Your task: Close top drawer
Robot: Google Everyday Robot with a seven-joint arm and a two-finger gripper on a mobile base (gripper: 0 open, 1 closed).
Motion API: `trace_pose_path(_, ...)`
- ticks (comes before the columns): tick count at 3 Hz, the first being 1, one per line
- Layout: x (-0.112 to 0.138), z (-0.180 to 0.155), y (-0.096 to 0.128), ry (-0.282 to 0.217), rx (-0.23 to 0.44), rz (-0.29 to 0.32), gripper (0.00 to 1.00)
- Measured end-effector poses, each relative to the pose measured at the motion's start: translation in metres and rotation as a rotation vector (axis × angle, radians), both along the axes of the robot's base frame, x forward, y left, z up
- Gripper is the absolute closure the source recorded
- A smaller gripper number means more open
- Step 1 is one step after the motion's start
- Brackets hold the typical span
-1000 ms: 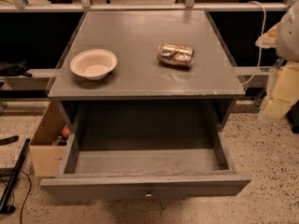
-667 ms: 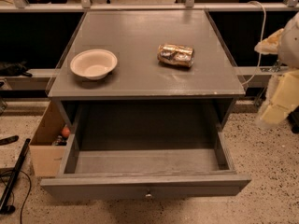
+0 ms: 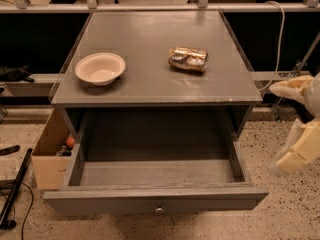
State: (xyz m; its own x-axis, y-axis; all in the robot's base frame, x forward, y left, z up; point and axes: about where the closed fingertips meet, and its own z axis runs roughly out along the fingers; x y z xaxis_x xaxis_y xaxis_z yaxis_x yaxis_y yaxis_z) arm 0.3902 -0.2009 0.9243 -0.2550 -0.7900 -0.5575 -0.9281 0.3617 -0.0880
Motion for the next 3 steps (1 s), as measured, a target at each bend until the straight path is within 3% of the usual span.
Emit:
trace_pose_path(1, -0.022, -0.018, 0.006, 0.031, 0.049, 0.021, 0.0)
trace_pose_path(3, -0.068, -0.049, 0.019, 0.081, 0.067, 0.085, 0.42)
